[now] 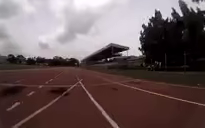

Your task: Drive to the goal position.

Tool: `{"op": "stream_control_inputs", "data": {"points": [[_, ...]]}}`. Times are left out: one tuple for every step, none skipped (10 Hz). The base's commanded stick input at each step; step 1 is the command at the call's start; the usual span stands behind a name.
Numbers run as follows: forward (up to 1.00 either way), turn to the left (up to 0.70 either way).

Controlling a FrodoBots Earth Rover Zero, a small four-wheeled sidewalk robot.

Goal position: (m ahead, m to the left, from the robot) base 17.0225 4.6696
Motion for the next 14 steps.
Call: {"op": "stream_control_inputs", "data": {"points": [[0.70,0.00],[0.70,0.00],[0.70,0.00],[0.70,0.00],[0.70,0.00],[0.70,0.00],[0.70,0.00],[0.70,0.00],[0.70,0.00],[0.70,0.00],[0.70,0.00],[0.70,0.00],[0.70,0.00],[0.70,0.00]]}}
